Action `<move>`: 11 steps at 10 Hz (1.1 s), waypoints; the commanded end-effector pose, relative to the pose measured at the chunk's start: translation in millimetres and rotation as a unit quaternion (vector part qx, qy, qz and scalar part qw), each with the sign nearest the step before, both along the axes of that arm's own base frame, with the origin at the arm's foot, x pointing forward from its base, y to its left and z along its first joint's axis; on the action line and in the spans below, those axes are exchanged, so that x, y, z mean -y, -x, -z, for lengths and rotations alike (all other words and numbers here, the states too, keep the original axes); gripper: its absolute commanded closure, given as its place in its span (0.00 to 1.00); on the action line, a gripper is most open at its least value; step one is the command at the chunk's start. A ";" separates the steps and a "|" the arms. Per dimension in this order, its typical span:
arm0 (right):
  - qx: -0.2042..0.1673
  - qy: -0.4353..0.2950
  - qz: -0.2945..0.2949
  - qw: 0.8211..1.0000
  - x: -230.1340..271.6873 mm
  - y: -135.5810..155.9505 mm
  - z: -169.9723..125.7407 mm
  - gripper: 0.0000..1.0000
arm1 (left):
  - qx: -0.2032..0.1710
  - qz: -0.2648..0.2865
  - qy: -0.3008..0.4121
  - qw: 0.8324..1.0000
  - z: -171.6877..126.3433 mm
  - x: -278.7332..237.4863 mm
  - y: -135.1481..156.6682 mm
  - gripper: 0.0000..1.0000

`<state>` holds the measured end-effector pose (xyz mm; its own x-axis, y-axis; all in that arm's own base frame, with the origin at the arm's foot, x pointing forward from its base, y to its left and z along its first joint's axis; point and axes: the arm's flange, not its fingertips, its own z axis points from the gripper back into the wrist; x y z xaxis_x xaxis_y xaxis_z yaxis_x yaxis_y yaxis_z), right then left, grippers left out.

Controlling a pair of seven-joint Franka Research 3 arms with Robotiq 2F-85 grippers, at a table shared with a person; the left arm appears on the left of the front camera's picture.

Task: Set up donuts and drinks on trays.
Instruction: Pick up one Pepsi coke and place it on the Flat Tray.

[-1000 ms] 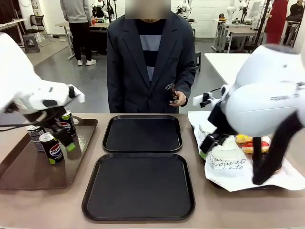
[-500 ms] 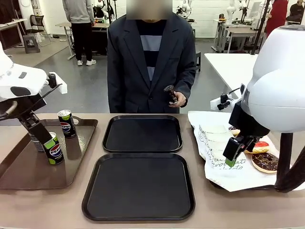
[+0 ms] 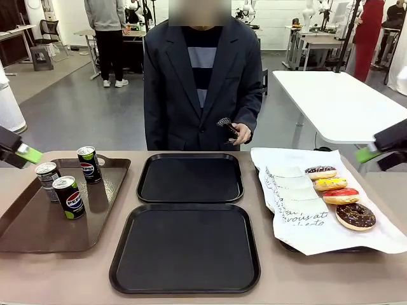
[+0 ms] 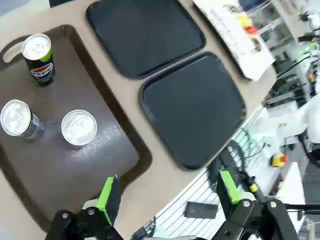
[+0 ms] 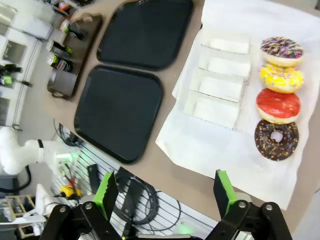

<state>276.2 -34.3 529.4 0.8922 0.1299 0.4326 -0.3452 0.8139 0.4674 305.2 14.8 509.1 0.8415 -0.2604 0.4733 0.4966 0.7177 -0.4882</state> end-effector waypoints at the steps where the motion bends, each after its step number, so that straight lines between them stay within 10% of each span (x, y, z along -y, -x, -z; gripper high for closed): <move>1: -0.001 -0.362 0.062 0.930 121.0 48.1 101.9 0.00 | -0.082 -0.079 0.317 0.942 23.1 -81.3 6.5 0.00; 6: -0.006 -0.480 0.121 0.869 186.6 79.5 174.3 0.00 | -0.099 -0.175 0.398 0.895 68.7 -157.5 23.4 0.00; 11: -0.011 -0.495 0.140 0.857 205.7 93.7 185.9 0.00 | -0.121 -0.200 0.411 0.881 88.2 -174.9 33.7 0.00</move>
<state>189.3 -237.2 333.3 0.8503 -0.4961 0.1757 -0.1754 0.0475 0.9833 274.0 188.9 414.5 0.8994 0.4184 0.1266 0.0529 0.1834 -0.9816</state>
